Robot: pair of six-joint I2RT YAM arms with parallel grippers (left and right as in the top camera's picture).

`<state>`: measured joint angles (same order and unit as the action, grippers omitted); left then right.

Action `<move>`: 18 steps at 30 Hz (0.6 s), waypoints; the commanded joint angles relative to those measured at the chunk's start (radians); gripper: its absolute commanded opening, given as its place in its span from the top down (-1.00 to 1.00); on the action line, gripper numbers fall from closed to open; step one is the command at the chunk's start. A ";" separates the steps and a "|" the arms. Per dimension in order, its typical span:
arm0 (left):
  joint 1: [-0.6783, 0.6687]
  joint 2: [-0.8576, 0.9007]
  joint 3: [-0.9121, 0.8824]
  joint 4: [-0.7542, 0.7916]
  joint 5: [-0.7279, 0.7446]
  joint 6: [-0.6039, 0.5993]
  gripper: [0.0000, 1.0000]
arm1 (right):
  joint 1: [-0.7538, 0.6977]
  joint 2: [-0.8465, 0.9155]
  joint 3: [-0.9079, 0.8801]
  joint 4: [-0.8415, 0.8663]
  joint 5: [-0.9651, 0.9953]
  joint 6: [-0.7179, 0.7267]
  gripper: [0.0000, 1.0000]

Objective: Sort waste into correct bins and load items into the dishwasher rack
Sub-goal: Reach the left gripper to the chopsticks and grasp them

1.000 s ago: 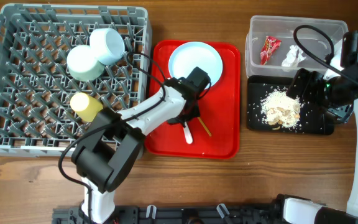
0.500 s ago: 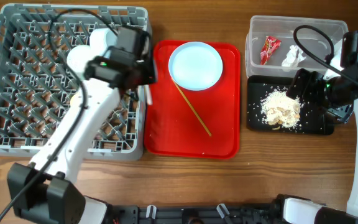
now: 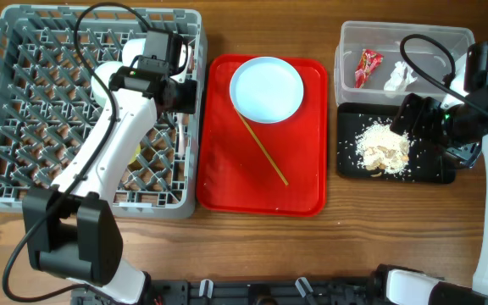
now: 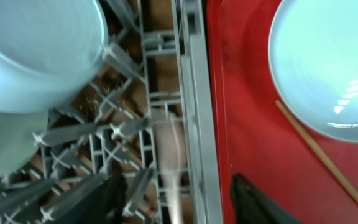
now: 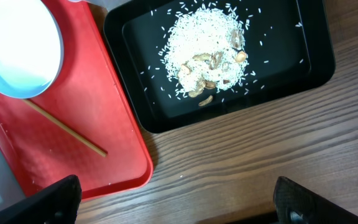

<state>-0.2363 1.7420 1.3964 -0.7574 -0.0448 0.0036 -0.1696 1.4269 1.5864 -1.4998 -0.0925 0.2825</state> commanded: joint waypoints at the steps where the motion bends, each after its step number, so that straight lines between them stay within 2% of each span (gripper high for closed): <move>1: 0.000 -0.033 0.021 0.010 -0.005 0.013 -0.17 | -0.006 -0.004 0.021 -0.001 0.003 -0.018 -0.99; 5: -0.045 -0.084 0.023 0.011 0.147 -0.024 -0.25 | -0.006 -0.004 0.021 0.001 0.003 -0.018 -1.00; 7: -0.104 -0.075 0.023 0.018 0.260 -0.121 -0.26 | -0.006 -0.004 0.021 0.003 0.003 -0.018 -0.99; 8: -0.131 -0.068 0.022 0.022 0.265 -0.182 -0.29 | -0.006 -0.004 0.021 0.003 0.002 -0.018 -0.99; 10: -0.219 -0.024 0.022 0.027 0.241 -0.441 -0.36 | -0.006 -0.004 0.021 0.003 0.002 -0.018 -0.99; 11: -0.249 -0.001 0.022 0.029 0.227 -0.521 -0.38 | -0.006 -0.004 0.021 0.003 0.002 -0.018 -1.00; 14: -0.337 0.075 0.022 0.032 0.129 -0.649 -0.38 | -0.006 -0.004 0.021 0.002 0.002 -0.018 -1.00; 18: -0.430 0.180 0.022 0.032 0.013 -0.750 -0.39 | -0.006 -0.004 0.021 0.002 0.002 -0.018 -1.00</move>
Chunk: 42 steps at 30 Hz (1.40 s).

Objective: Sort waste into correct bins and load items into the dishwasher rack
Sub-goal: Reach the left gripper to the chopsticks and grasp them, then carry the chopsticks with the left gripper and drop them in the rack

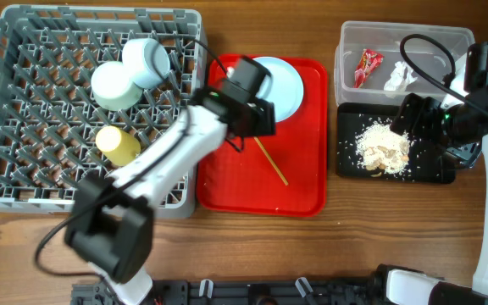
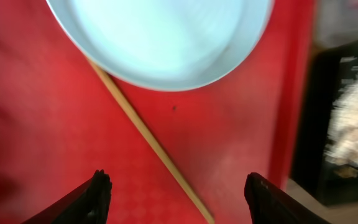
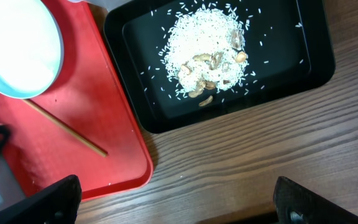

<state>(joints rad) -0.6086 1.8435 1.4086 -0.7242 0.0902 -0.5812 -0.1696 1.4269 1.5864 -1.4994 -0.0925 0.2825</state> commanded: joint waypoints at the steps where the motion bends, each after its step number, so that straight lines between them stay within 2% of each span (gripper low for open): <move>1: -0.072 0.097 0.010 0.000 -0.140 -0.165 -0.40 | -0.006 -0.004 0.021 0.002 0.002 -0.018 -0.99; 5: -0.119 0.183 0.010 -0.005 -0.241 -0.163 -0.43 | -0.006 -0.004 0.021 0.002 0.002 -0.018 -1.00; 11: -0.126 0.238 0.010 -0.019 -0.241 -0.164 -0.38 | -0.006 -0.004 0.021 0.002 0.002 -0.018 -0.99; 16: -0.126 0.252 0.010 -0.074 -0.241 -0.164 0.00 | -0.006 -0.004 0.021 0.002 -0.012 -0.021 -0.99; 18: -0.126 0.253 0.010 -0.104 -0.241 -0.164 0.32 | -0.006 -0.004 0.021 0.002 -0.012 -0.021 -0.99; 19: -0.126 0.253 0.010 -0.107 -0.241 -0.164 0.63 | -0.006 -0.004 0.021 0.002 -0.012 -0.021 -1.00; 20: -0.126 0.253 0.010 -0.106 -0.241 -0.164 0.71 | -0.006 -0.004 0.021 0.002 -0.012 -0.021 -1.00; 23: -0.126 0.253 0.010 -0.107 -0.241 -0.164 0.77 | -0.006 -0.004 0.021 0.001 -0.012 -0.021 -1.00; 26: -0.126 0.253 0.010 -0.107 -0.241 -0.164 0.92 | -0.006 -0.004 0.021 -0.003 -0.012 -0.021 -1.00; 33: -0.081 0.206 0.010 -0.130 -0.238 -0.163 0.92 | -0.006 -0.004 0.021 -0.006 -0.012 -0.021 -1.00; 36: -0.025 0.112 0.014 -0.130 -0.238 -0.092 0.92 | -0.006 -0.004 0.021 -0.007 -0.012 -0.021 -1.00; 42: 0.081 -0.150 0.045 -0.177 -0.238 0.275 0.92 | -0.006 -0.004 0.021 -0.005 -0.012 -0.021 -0.99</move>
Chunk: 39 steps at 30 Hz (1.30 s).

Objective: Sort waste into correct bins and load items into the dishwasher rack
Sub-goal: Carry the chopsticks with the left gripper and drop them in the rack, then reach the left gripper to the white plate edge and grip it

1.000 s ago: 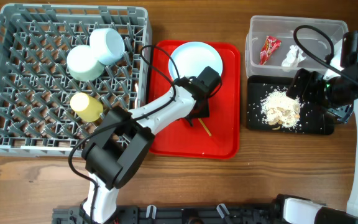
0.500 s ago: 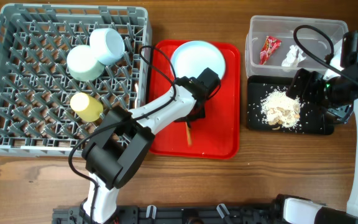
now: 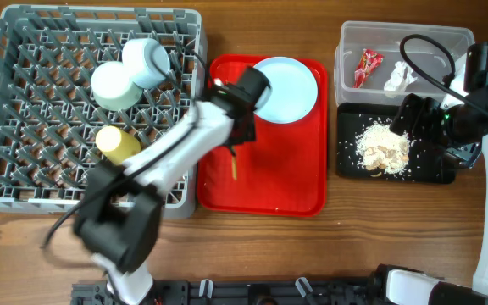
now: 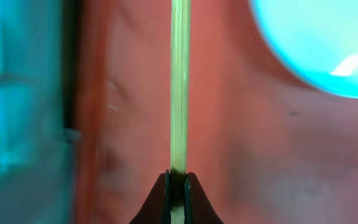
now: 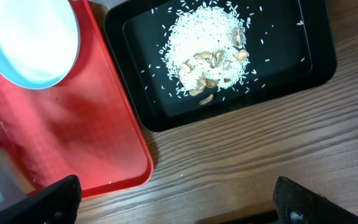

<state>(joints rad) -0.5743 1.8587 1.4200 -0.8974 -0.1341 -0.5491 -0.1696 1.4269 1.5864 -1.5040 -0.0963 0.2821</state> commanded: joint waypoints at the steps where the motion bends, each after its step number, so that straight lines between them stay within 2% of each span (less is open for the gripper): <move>1: 0.065 -0.200 0.033 -0.006 -0.013 0.293 0.92 | -0.006 -0.004 0.021 -0.001 -0.008 -0.021 -0.99; 3: 0.117 -0.254 0.033 -0.014 -0.014 0.378 0.92 | -0.006 -0.004 0.021 -0.001 -0.008 -0.020 -1.00; 8: 0.292 -0.212 0.030 -0.005 -0.005 0.415 0.92 | -0.006 -0.004 0.021 -0.001 -0.009 -0.020 -0.99; 15: 0.350 -0.097 0.030 0.018 -0.005 0.415 0.92 | -0.006 -0.004 0.021 -0.001 -0.009 -0.020 -0.99; 18: 0.350 -0.085 0.031 0.033 -0.004 0.415 0.81 | -0.006 -0.004 0.021 -0.001 -0.009 -0.020 -1.00; 20: 0.350 -0.086 0.031 0.045 0.006 0.415 0.56 | -0.006 -0.004 0.021 -0.001 -0.009 -0.020 -0.99; 21: 0.350 -0.086 0.031 0.045 0.006 0.415 0.24 | -0.006 -0.004 0.021 -0.001 -0.009 -0.020 -0.99; 22: 0.350 -0.086 0.031 0.045 0.006 0.415 0.09 | -0.006 -0.004 0.021 -0.001 -0.008 -0.020 -1.00; 25: 0.349 -0.088 0.034 0.045 0.006 0.415 0.04 | -0.006 -0.004 0.021 0.000 -0.008 -0.020 -0.99; 28: 0.329 -0.107 0.066 0.033 0.065 0.415 -0.30 | -0.006 -0.004 0.021 0.000 -0.008 -0.020 -0.99; 30: 0.299 -0.129 0.112 0.039 0.132 0.415 -0.34 | -0.006 -0.004 0.021 0.000 -0.008 -0.020 -0.99; 31: 0.274 -0.137 0.140 0.057 0.174 0.415 -0.57 | -0.006 -0.004 0.021 0.000 -0.008 -0.020 -1.00; 32: 0.253 -0.138 0.152 0.082 0.192 0.415 -0.69 | -0.006 -0.004 0.021 0.001 -0.009 -0.020 -0.99; 34: 0.190 -0.134 0.155 0.191 0.201 0.423 -0.82 | -0.006 -0.004 0.021 0.001 -0.009 -0.020 -0.99; 36: 0.117 -0.101 0.155 0.291 0.202 0.525 -0.84 | -0.006 -0.004 0.021 0.000 -0.009 -0.020 -0.97; 39: 0.039 -0.035 0.155 0.373 0.201 0.664 -0.99 | -0.006 -0.004 0.021 0.001 -0.009 -0.020 -0.99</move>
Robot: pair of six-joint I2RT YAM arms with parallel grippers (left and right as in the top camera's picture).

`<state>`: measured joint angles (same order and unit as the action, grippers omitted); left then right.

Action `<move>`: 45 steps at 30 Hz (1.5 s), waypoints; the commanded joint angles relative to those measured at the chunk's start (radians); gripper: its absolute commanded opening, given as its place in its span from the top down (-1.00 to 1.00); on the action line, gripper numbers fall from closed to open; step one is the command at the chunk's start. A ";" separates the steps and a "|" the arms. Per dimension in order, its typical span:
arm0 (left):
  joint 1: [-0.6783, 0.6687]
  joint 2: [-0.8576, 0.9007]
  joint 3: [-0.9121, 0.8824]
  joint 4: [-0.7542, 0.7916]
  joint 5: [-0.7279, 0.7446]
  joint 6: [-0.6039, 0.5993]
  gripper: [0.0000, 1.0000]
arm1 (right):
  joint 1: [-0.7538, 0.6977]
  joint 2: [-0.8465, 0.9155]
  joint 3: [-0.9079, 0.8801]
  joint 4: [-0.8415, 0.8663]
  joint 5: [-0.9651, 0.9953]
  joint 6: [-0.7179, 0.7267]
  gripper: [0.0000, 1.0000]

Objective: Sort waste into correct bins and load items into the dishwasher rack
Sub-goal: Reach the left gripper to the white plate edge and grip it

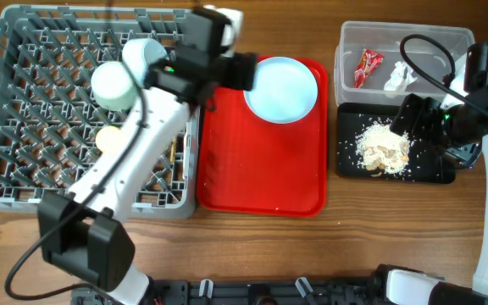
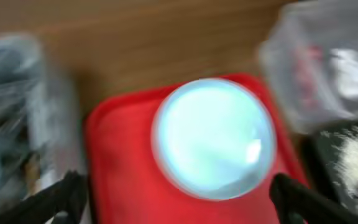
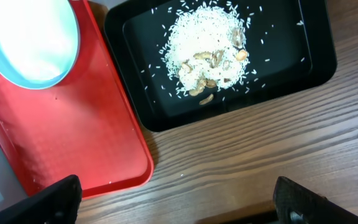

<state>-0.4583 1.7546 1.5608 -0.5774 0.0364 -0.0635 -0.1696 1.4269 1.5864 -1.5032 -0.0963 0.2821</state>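
The light-blue plate (image 1: 284,87) sits at the far right of the red tray (image 1: 261,178); it also fills the blurred left wrist view, plate (image 2: 213,137). My left gripper (image 1: 242,72) hovers at the tray's far edge just left of the plate, open and empty, fingers (image 2: 67,193) spread wide. A thin tan chopstick (image 1: 169,157) shows among the pins at the right side of the grey rack (image 1: 7,102). My right gripper (image 3: 176,205) is open over bare wood near the black tray of rice (image 3: 216,56).
The rack holds a light-blue cup (image 1: 142,59), a pale green cup (image 1: 113,85) and a yellow cup (image 1: 108,135). A clear bin (image 1: 405,38) at the back right holds a red wrapper (image 1: 368,66) and crumpled white paper (image 1: 399,76).
My left gripper was shut on the chopstick over the tray's left side; now it is open by the plate at the tray's far edge. The chopstick is off the tray, in the rack. Right arm unmoved.
First my left gripper was over the rack's right side, with the chopstick lying on the tray below the plate. Then it was open above the chopstick. Then it was shut on the chopstick, and the plate stood further right. Now the chopstick is in the rack.
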 commanded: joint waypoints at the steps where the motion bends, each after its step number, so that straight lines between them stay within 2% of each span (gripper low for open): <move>1: -0.096 0.094 0.014 0.071 0.031 0.207 -0.99 | -0.006 -0.004 0.021 0.000 -0.009 -0.020 -0.99; 3: -0.136 0.165 0.014 0.106 0.030 0.248 -0.99 | -0.006 -0.004 0.021 0.000 -0.008 -0.019 -1.00; 7: -0.174 0.293 0.014 0.154 0.030 0.252 -0.99 | -0.006 -0.004 0.021 0.000 -0.009 -0.020 -0.99; 12: -0.188 0.391 0.014 0.148 0.030 0.251 -0.85 | -0.006 -0.004 0.021 0.000 -0.008 -0.020 -0.99; 22: -0.194 0.428 0.014 -0.143 0.031 0.250 -0.02 | -0.006 -0.004 0.021 0.010 -0.008 -0.020 -0.99; 29: -0.206 0.428 0.014 -0.179 0.031 0.240 0.48 | -0.006 -0.004 0.021 0.010 -0.008 -0.020 -1.00; 32: -0.224 0.428 0.014 -0.178 0.030 0.240 0.49 | -0.006 -0.004 0.021 0.010 -0.008 -0.020 -0.99; 35: -0.245 0.428 0.014 -0.179 0.020 0.240 0.34 | -0.006 -0.004 0.021 0.010 -0.008 -0.020 -1.00; 40: -0.260 0.439 0.012 -0.179 -0.012 0.240 0.34 | -0.006 -0.004 0.021 0.010 -0.008 -0.020 -0.99; 45: -0.260 0.439 -0.013 -0.151 -0.119 0.240 0.57 | -0.006 -0.004 0.021 0.010 -0.008 -0.021 -1.00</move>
<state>-0.7136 2.1727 1.5833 -0.7376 -0.0021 0.1783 -0.1696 1.4269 1.5864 -1.4960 -0.0963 0.2821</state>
